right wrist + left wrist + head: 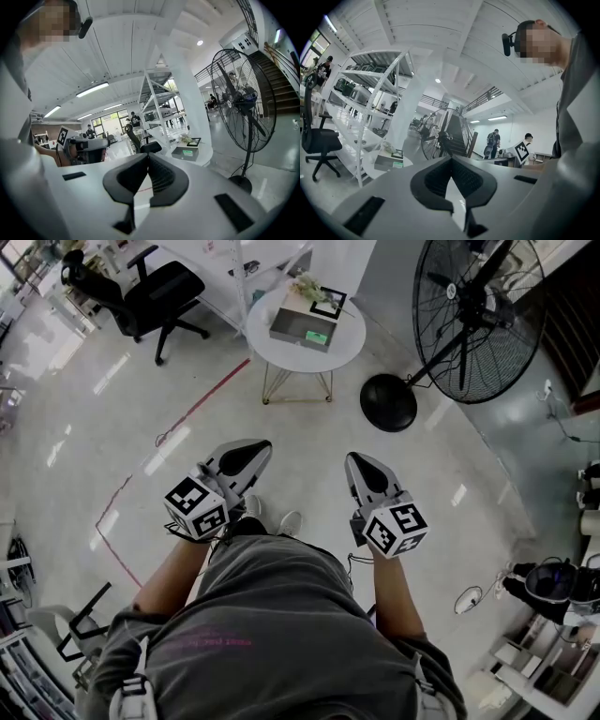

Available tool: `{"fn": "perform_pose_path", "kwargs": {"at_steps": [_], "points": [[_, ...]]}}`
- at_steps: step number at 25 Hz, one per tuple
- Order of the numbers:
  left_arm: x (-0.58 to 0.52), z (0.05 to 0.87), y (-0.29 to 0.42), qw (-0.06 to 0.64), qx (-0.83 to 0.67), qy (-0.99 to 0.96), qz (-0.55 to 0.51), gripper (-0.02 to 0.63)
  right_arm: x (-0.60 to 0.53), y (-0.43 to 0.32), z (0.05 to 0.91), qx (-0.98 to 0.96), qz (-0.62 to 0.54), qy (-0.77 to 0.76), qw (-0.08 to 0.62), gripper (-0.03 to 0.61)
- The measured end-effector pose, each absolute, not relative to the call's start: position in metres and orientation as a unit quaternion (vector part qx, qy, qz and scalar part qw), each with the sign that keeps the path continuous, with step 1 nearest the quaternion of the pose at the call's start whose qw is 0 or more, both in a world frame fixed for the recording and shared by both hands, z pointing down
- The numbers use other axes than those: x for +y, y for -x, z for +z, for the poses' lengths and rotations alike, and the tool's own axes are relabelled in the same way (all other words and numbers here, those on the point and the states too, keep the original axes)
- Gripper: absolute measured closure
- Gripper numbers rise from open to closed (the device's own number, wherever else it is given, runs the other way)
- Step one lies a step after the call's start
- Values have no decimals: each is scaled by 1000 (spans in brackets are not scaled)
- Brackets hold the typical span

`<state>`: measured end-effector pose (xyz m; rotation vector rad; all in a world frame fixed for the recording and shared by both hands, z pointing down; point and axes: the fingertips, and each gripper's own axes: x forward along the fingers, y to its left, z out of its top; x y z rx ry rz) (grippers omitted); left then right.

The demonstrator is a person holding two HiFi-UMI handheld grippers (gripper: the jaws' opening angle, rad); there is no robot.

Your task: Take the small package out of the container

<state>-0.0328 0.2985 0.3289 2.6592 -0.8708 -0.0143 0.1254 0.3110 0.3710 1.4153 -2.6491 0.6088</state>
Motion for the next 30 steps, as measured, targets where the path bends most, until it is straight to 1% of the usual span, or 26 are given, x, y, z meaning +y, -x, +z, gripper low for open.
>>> {"fn": "perform_pose_path", "kwargs": {"at_steps": [17, 30], "points": [[226, 344, 18, 178, -293, -939, -2, 598, 241, -140, 383, -858, 212, -465, 45, 557], [86, 372, 34, 193, -270, -943, 8, 598, 106, -116, 402, -848, 224, -476, 58, 557]]}}
